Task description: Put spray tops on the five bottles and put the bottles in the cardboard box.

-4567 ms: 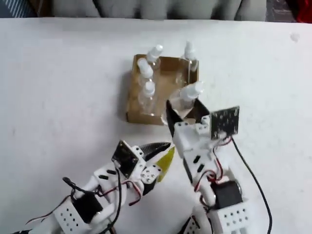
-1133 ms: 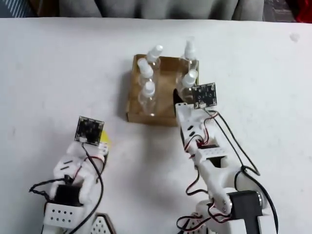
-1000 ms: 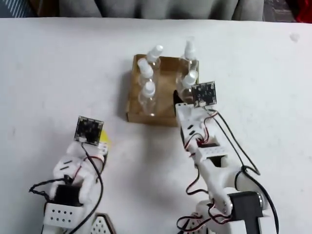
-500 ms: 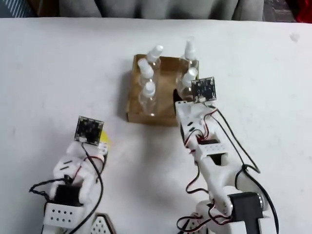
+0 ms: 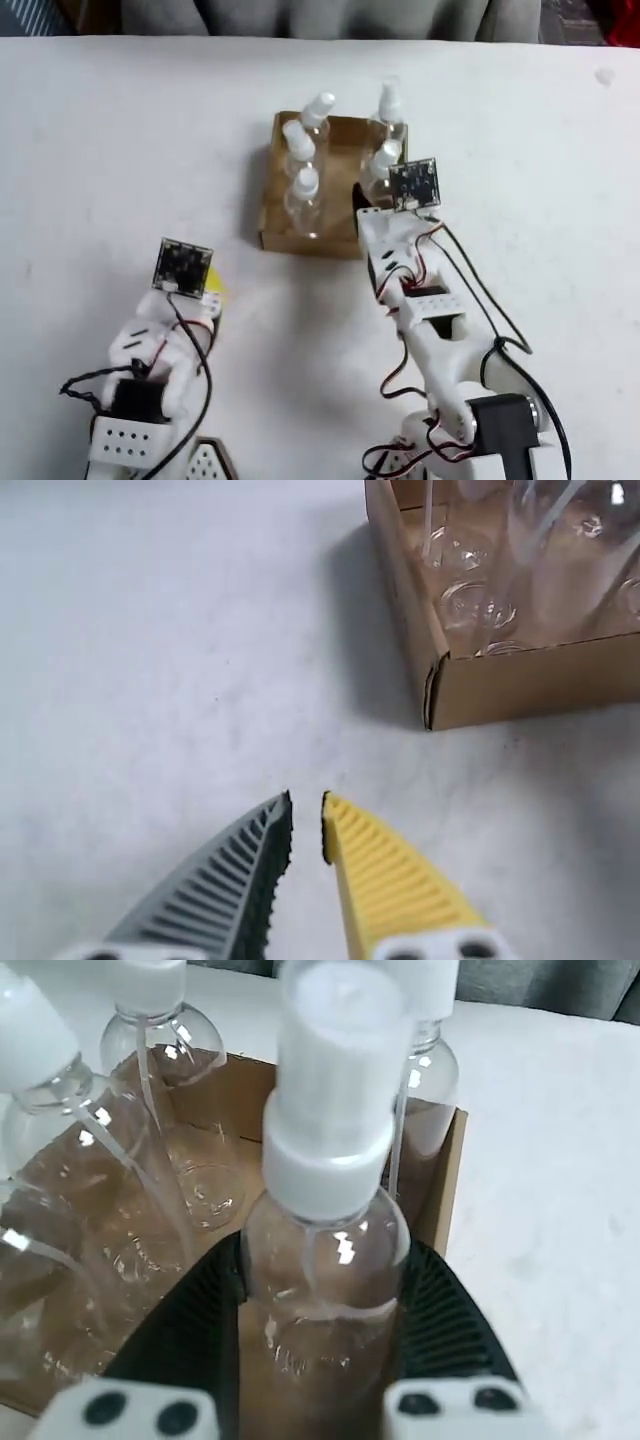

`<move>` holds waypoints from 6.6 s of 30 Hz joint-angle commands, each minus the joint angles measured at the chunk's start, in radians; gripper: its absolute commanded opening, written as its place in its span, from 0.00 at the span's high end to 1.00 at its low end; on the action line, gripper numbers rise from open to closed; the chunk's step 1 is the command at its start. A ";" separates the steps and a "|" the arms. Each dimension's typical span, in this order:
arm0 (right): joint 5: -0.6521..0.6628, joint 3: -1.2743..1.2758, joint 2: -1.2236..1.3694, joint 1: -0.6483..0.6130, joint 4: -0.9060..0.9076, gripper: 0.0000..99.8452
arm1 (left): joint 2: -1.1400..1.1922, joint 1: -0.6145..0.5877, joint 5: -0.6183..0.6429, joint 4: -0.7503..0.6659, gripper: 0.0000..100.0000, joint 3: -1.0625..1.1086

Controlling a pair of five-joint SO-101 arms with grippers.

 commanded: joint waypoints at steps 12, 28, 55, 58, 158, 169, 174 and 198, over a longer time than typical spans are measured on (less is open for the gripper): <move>0.011 -0.017 0.001 -0.021 0.019 0.90 | -0.015 -0.002 -0.012 -0.005 0.94 -0.003; 0.020 -0.020 0.001 -0.045 0.019 0.89 | -0.015 -0.002 -0.012 -0.005 0.94 -0.003; 0.060 -0.034 -0.010 -0.065 0.085 0.71 | -0.015 -0.001 -0.012 -0.005 0.94 -0.003; 0.058 -0.040 -0.010 -0.065 0.085 0.71 | -0.015 -0.001 -0.012 -0.005 0.94 -0.003; -0.160 0.526 -1.557 -0.004 1.629 0.98 | -0.074 -0.028 -0.054 0.431 0.94 -0.008; -0.160 0.526 -1.557 -0.004 1.629 0.98 | -0.096 -0.030 -0.054 0.431 0.94 -0.008; -0.160 0.526 -1.557 -0.004 1.629 0.98 | -0.096 -0.030 -0.054 0.431 0.94 -0.008; -0.160 0.526 -1.557 -0.004 1.630 0.98 | -0.096 -0.030 -0.052 0.431 0.94 -0.008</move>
